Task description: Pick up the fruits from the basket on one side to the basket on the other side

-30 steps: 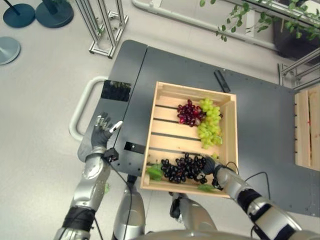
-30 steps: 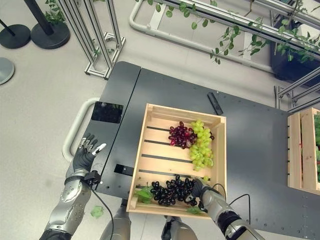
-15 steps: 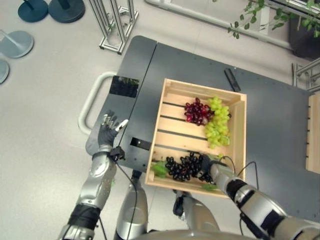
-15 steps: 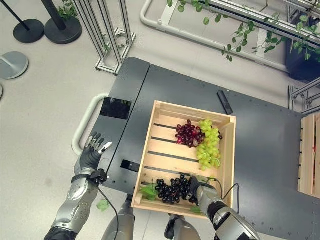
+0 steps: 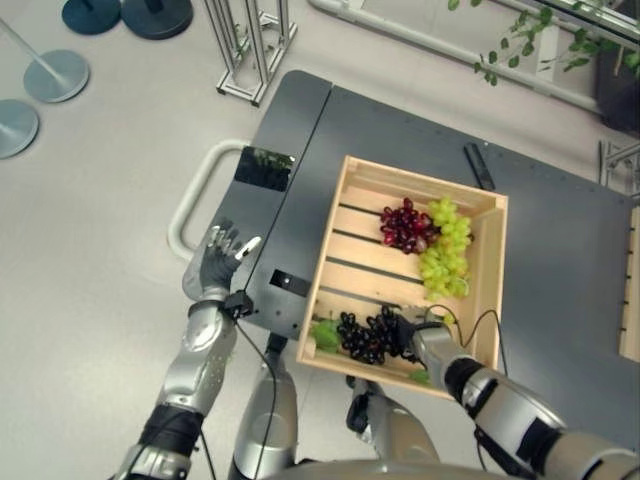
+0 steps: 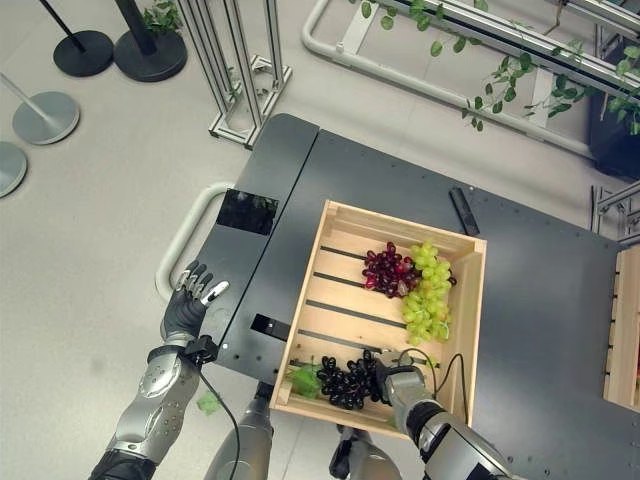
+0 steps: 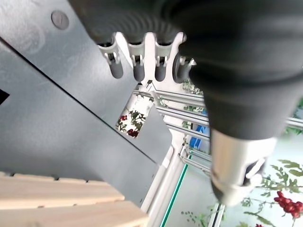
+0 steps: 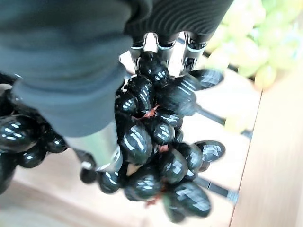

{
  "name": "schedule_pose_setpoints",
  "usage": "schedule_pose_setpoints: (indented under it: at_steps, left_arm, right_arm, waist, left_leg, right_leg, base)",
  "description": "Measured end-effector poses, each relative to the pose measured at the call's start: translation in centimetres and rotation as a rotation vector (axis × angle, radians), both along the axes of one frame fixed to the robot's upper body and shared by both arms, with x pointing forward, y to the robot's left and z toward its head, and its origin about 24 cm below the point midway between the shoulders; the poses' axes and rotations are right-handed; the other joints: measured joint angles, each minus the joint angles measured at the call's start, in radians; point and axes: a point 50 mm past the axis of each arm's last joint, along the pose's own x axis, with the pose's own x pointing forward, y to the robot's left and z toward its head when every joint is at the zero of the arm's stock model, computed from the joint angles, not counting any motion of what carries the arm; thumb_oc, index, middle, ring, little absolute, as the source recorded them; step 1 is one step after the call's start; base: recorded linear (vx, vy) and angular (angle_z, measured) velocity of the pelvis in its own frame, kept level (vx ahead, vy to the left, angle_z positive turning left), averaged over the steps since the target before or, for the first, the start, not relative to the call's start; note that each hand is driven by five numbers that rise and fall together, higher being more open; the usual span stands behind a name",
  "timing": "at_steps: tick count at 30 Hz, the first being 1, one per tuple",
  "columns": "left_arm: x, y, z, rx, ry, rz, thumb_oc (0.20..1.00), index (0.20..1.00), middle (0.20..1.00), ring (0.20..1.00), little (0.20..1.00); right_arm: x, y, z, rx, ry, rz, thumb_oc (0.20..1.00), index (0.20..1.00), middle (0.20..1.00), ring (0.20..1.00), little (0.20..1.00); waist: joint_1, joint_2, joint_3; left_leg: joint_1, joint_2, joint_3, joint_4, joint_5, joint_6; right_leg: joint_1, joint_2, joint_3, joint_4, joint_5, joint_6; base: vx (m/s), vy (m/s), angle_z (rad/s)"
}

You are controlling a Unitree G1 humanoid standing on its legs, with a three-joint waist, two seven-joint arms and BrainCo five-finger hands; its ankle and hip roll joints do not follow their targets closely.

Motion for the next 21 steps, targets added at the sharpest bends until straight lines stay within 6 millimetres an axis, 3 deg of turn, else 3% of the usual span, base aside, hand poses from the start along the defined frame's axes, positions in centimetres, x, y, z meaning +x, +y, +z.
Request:
schedule_pose_setpoints:
  at_steps: [8, 14, 21]
  left_arm:
    - [0.0, 0.2, 0.1, 0.003, 0.001, 0.014, 1.000, 1.000, 1.000, 1.000, 1.000]
    - [-0.2, 1.0, 0.0, -0.003, 0.005, 0.062, 1.000, 1.000, 1.000, 1.000, 1.000]
    - [-0.3, 1.2, 0.0, -0.003, 0.010, 0.084, 1.000, 1.000, 1.000, 1.000, 1.000]
  right_arm:
    - [-2.6, -1.3, -1.8, 0.127, 0.007, -0.142, 0.200, 0.200, 0.200, 0.200, 0.200]
    - [-2.9, -2.1, -1.5, 0.397, -0.081, -0.375, 0.200, 0.200, 0.200, 0.200, 0.200]
    - [-2.1, -1.8, 0.1, 0.614, -0.175, -0.467, 0.200, 0.200, 0.200, 0.200, 0.200]
  waist:
    - [-0.003, -0.001, 0.000]
    - [-0.004, -0.001, 0.000]
    - [-0.010, -0.001, 0.000]
  left_leg:
    - [0.000, -0.002, -0.011, 0.009, 0.000, 0.000]
    - [0.000, -0.002, -0.012, 0.012, 0.000, 0.000]
    - [0.003, -0.002, -0.012, 0.012, 0.000, 0.000]
  right_leg:
    - [0.010, -0.001, -0.003, 0.000, 0.000, 0.000]
    - [0.012, 0.000, -0.002, 0.000, 0.001, 0.000]
    - [0.015, 0.002, -0.002, 0.000, 0.002, 0.001]
  base:
    - [-0.02, 0.006, 0.04]
    - [-0.01, 0.007, 0.00]
    - [0.00, 0.000, 0.00]
